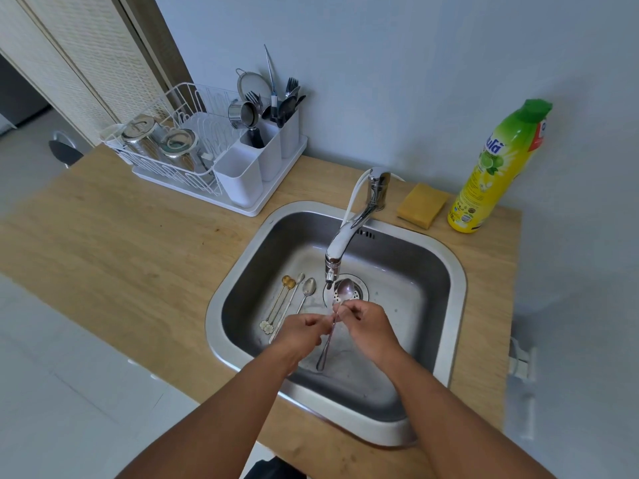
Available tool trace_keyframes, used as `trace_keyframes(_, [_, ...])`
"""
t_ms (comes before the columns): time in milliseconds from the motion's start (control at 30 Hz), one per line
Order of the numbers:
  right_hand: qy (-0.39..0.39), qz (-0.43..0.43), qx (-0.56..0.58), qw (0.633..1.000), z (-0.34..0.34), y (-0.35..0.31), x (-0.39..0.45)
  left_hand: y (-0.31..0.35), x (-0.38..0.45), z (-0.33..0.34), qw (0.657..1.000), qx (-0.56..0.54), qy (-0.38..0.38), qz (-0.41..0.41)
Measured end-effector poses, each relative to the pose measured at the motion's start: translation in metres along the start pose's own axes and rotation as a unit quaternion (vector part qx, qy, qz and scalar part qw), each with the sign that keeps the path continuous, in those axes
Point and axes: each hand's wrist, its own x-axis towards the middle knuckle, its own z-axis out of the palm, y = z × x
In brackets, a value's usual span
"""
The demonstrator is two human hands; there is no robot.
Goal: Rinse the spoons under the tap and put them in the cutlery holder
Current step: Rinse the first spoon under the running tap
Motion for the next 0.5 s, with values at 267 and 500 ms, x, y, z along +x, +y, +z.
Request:
trace_keyframes(267, [-0.004,0.037,0.057,0.998,0.003,-0.008,0.008,0.001,-0.002,-0.01,0.996,0.066,-0.06,0.01])
trace_keyframes(500, [-0.011,0.056,0.087,0.995,0.013,-0.005,0.003,0.009,-0.002,-0.012,0.998,0.025,-0.04,0.031])
